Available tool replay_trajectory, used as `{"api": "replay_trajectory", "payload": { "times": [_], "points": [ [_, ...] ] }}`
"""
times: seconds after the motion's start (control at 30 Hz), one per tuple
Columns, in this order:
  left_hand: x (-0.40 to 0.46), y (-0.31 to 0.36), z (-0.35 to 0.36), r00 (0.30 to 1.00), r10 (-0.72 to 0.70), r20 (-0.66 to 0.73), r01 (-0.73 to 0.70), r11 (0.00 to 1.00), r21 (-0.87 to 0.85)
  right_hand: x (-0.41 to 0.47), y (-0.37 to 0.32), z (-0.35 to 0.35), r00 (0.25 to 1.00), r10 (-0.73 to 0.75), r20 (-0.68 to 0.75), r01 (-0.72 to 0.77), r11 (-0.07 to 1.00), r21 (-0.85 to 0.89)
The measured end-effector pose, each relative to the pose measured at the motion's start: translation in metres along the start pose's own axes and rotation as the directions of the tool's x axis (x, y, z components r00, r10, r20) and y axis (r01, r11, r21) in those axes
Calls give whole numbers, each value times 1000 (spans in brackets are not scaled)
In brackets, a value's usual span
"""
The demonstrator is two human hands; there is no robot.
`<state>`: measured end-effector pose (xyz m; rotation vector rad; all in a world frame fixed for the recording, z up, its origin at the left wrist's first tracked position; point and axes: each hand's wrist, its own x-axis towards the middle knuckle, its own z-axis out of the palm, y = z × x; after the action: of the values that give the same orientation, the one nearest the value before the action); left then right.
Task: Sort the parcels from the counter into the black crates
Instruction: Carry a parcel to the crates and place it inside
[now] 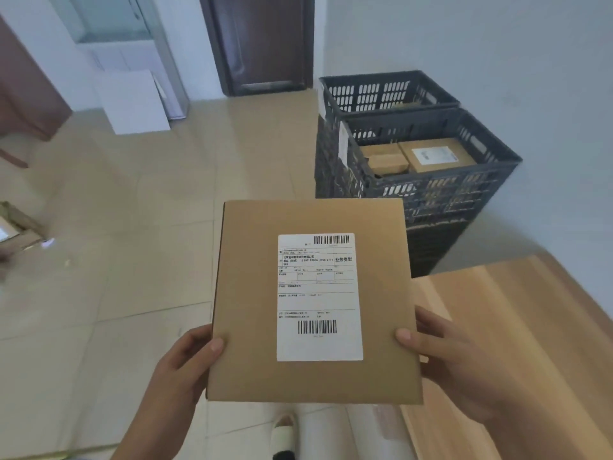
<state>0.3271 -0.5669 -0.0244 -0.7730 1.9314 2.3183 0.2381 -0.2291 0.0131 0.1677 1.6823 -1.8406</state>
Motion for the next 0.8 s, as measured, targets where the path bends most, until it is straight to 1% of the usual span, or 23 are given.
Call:
{"api": "replay_trajectory", "payload": {
  "times": [0.07, 0.27, 0.4, 0.6, 0.8],
  "points": [
    [15, 15, -14, 1000, 16, -15, -16, 999, -33, 15, -15, 19, 999, -33, -6, 33, 999, -26],
    [63, 52, -44, 997, 69, 40, -66, 996, -57, 47, -38, 59, 996, -85, -27, 85, 996, -27],
    [94, 60, -50, 996, 43, 74, -38, 997, -68, 64, -41, 67, 996, -66, -56, 65, 998, -14],
    [149, 70, -41, 989, -19, 148, 29, 998, -62, 104, -62, 59, 995, -41, -87, 41, 999, -10],
    [238, 105, -23, 997, -22, 75, 25, 999, -43, 203, -96, 47, 998, 13, -69, -11, 999, 32]
  ]
}}
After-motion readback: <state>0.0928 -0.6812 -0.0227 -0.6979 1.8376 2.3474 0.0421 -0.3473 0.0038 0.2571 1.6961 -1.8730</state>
